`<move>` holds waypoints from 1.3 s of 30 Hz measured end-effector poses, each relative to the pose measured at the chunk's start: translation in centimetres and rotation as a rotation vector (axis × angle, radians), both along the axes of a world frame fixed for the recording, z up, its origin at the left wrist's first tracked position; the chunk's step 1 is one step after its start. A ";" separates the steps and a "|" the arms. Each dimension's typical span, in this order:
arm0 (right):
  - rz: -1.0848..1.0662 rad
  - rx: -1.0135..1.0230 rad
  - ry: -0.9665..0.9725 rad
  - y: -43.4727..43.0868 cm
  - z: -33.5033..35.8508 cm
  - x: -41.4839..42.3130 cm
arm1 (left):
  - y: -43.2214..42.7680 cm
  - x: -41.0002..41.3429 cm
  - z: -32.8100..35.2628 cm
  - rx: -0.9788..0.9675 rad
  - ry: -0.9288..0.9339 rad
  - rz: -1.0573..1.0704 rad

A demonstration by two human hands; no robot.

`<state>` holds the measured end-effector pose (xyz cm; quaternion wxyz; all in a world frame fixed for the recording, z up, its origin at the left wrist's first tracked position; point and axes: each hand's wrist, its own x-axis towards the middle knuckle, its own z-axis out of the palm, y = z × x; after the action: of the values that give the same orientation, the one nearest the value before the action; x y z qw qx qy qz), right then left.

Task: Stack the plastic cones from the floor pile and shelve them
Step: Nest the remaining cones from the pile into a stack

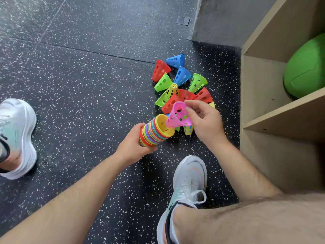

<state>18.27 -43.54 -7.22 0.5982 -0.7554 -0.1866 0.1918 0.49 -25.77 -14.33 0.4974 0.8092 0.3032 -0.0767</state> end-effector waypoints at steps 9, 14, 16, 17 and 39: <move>0.317 -0.306 -0.113 0.3 -2.1 -2.9 | -0.1 0.1 0.1 0.006 0.004 0.001; 0.217 -0.344 -0.184 -0.2 -2.3 -1.8 | -0.1 0.1 -0.1 0.021 0.002 -0.004; 0.082 -0.371 -0.252 -1.0 -2.9 -1.1 | -0.1 0.1 -0.1 0.020 0.002 -0.003; 0.046 -0.420 -0.282 -1.4 -3.5 -0.8 | -0.1 0.1 -0.1 0.022 0.001 -0.001; 0.130 -0.692 -0.345 -3.2 -7.0 0.4 | -0.3 0.3 0.0 0.043 0.012 -0.016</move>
<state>18.66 -46.74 -14.25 0.2547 -0.9201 -0.2561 0.1513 0.80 -26.10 -14.38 0.4775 0.8217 0.3011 -0.0789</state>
